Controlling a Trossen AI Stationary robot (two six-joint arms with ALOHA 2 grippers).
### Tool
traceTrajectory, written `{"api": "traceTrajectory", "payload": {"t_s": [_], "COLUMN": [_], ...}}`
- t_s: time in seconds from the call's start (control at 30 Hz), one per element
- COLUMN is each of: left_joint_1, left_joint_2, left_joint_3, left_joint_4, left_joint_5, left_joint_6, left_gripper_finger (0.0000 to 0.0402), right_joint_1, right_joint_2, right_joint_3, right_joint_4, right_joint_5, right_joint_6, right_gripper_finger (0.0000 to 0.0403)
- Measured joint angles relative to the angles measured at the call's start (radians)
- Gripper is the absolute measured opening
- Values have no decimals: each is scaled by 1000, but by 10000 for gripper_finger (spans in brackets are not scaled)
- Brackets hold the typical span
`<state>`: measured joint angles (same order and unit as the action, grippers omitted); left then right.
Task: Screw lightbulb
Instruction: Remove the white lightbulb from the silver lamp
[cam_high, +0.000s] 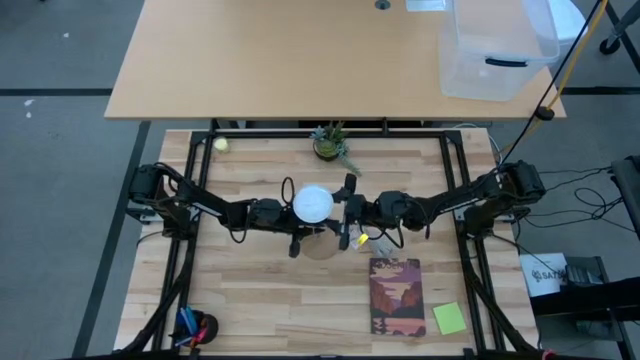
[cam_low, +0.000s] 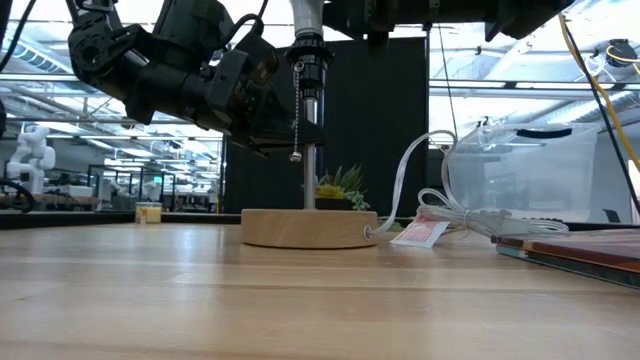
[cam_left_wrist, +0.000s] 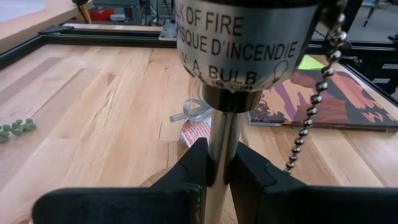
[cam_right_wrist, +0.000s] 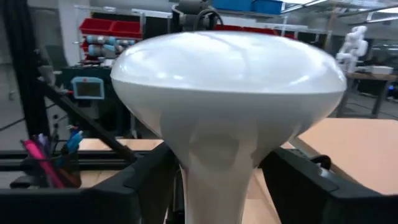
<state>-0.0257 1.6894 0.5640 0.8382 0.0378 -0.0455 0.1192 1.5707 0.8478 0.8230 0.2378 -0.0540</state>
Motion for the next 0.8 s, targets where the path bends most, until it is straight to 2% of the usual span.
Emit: {"api": "traceTrajectory", "payload": {"t_s": [0.13, 0.5, 0.8], "left_joint_1": [0, 1, 0], "left_joint_2": [0, 0, 0], "left_joint_3": [0, 0, 1], "left_joint_4": [0, -1, -1], "left_joint_5": [0, 34, 64], "left_joint_6": [0, 2, 6], "left_gripper_finger": [46, 46, 46], "right_joint_1": [-16, -102, -193], "right_joint_2": [-1, -4, -1], "right_joint_3": [0, 2, 2], "right_joint_4": [-14, -52, -106], "right_joint_5": [-33, -260, -550], "right_joint_6": [-33, -82, -130], "right_gripper_finger": [206, 202, 202]}}
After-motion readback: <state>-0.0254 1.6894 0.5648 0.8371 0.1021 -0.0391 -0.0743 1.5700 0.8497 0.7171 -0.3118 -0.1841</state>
